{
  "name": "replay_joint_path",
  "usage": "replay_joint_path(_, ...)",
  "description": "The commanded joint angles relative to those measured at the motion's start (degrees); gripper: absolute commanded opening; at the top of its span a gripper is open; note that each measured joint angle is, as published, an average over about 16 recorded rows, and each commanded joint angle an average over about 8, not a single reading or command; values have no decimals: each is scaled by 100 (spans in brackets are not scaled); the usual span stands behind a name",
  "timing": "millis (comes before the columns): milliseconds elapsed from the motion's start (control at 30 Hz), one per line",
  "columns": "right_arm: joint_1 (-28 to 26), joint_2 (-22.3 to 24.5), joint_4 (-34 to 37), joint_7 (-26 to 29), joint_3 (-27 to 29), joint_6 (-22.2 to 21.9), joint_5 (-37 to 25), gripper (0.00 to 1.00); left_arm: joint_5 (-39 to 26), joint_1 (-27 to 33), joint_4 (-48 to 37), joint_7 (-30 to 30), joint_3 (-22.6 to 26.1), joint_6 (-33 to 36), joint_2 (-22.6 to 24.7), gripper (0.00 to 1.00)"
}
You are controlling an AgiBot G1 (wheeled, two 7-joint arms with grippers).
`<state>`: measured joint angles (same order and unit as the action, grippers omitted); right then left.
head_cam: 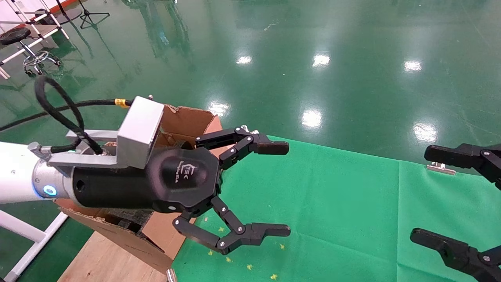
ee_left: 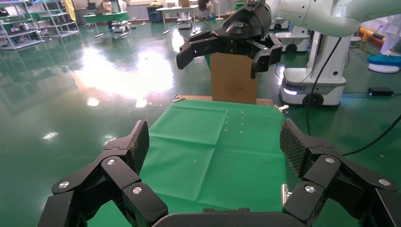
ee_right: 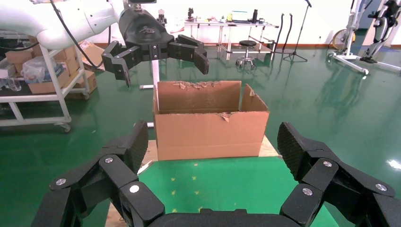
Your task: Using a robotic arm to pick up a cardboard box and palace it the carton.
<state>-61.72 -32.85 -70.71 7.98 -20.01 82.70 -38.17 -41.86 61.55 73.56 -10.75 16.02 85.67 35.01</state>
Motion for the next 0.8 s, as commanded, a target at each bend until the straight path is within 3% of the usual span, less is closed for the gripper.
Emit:
replay_joint_path(33,0,0,0,0,0,0,0,100,0,0,0,0,0,0,0,100)
replay_joint_path(800,0,0,0,0,0,0,0,100,0,0,0,0,0,0,0,100)
